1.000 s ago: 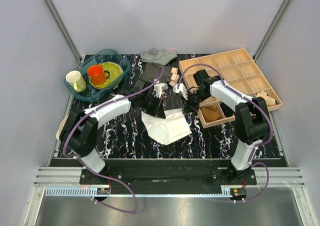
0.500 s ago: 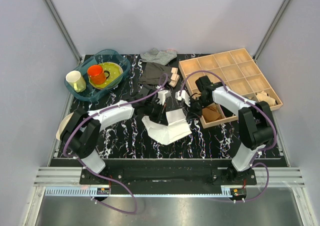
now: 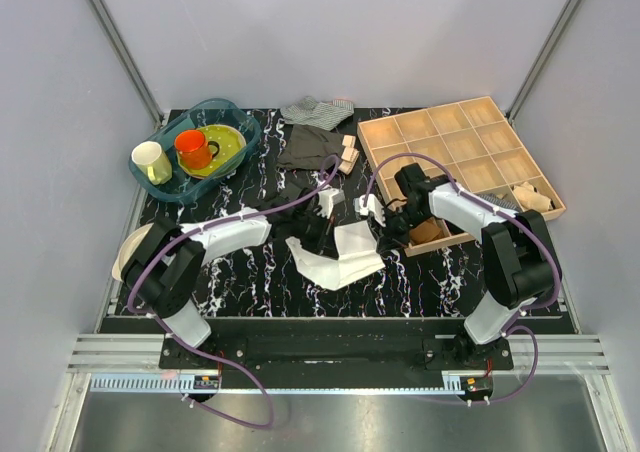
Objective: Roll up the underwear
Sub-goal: Fold the underwear at the center of the board.
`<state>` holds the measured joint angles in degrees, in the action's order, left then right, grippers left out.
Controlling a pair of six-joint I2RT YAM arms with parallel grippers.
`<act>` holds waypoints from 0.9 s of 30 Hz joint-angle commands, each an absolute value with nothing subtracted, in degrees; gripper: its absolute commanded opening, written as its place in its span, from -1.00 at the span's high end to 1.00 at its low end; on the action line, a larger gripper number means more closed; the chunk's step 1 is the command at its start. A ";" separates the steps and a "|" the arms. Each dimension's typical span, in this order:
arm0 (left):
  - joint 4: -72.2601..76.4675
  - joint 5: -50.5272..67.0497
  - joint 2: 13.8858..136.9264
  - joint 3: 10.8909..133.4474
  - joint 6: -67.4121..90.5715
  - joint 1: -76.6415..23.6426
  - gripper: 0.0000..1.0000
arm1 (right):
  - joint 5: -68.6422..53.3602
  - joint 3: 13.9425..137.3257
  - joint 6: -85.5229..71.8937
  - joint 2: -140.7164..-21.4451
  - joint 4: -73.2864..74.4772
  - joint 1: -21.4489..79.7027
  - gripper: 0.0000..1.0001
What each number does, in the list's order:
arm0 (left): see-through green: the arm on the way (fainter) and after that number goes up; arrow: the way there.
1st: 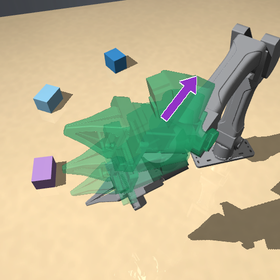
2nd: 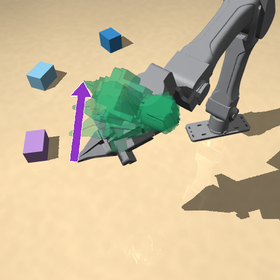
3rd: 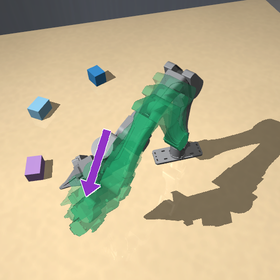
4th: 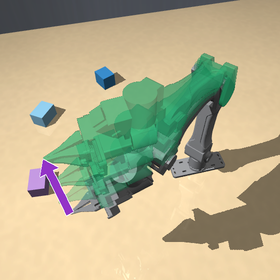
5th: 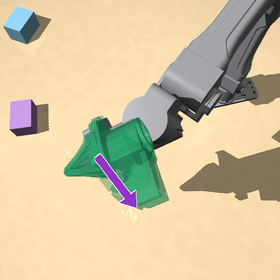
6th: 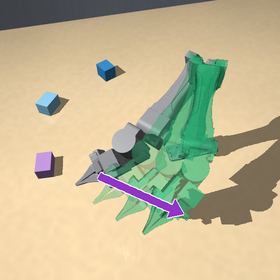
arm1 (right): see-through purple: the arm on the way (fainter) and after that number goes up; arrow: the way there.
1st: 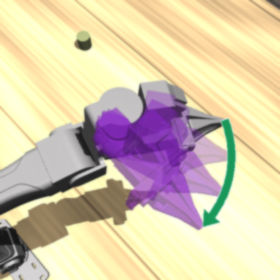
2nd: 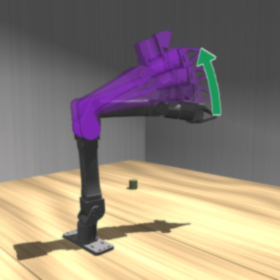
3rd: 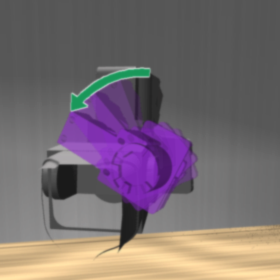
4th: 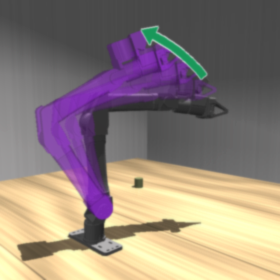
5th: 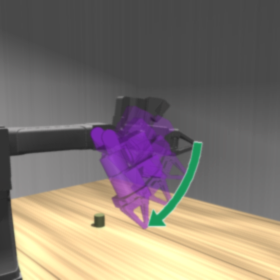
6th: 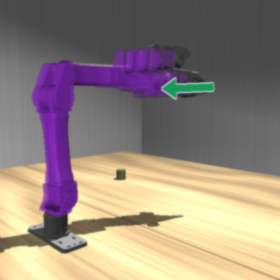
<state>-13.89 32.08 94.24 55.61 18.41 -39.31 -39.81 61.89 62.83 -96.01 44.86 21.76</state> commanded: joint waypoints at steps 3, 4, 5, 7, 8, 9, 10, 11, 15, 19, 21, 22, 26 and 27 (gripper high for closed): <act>-10.20 32.43 94.39 55.64 19.16 -40.43 1.00 | -40.34 61.17 64.51 -94.83 44.91 22.32 1.00; -10.20 32.52 94.39 55.63 19.16 -40.60 1.00 | -40.25 61.00 64.51 -94.83 44.91 22.24 1.00; -10.20 32.52 94.48 55.63 19.25 -40.69 1.00 | -40.17 60.91 64.51 -94.83 44.91 22.24 1.00; -10.20 32.61 94.48 55.46 19.25 -40.96 1.00 | -40.17 60.38 64.69 -94.49 45.09 22.32 1.00; -10.28 32.69 94.48 55.37 19.25 -41.13 1.00 | -40.43 60.29 64.69 -94.13 45.17 22.32 1.00; -10.20 32.78 94.40 55.11 19.16 -41.13 1.00 | -40.52 60.03 64.86 -94.04 45.18 22.24 1.00; -10.20 32.87 94.48 55.02 19.16 -41.31 1.00 | -40.78 59.94 65.21 -93.96 45.44 22.32 1.00; -10.20 32.78 94.66 54.93 19.16 -41.40 1.00 | -41.22 59.85 65.39 -93.87 46.05 22.41 1.00; -10.02 33.05 95.18 53.97 18.90 -41.66 1.00 | -41.75 59.24 66.53 -93.95 46.84 22.50 1.00; -9.41 33.57 96.06 53.53 19.07 -42.10 1.00 | -41.05 58.19 67.94 -93.61 46.50 22.68 1.00; -8.53 33.92 96.59 53.44 19.51 -42.54 1.00 | -40.26 57.66 68.11 -93.69 46.23 22.68 1.00; -8.26 34.01 96.85 53.26 19.60 -42.89 1.00 | -40.17 57.48 68.38 -93.69 46.23 22.68 1.00; -5.37 34.89 98.69 52.30 21.52 -44.03 1.00 | -38.68 55.82 69.26 -93.69 45.79 22.94 0.94; -4.75 35.50 99.14 52.03 21.97 -44.56 0.97 | -38.24 55.64 69.61 -93.78 45.70 23.11 0.93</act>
<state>-10.09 32.84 97.45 53.45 19.84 -43.07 -39.66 56.77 67.18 -95.94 45.84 22.13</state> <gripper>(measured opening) 0.002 0.024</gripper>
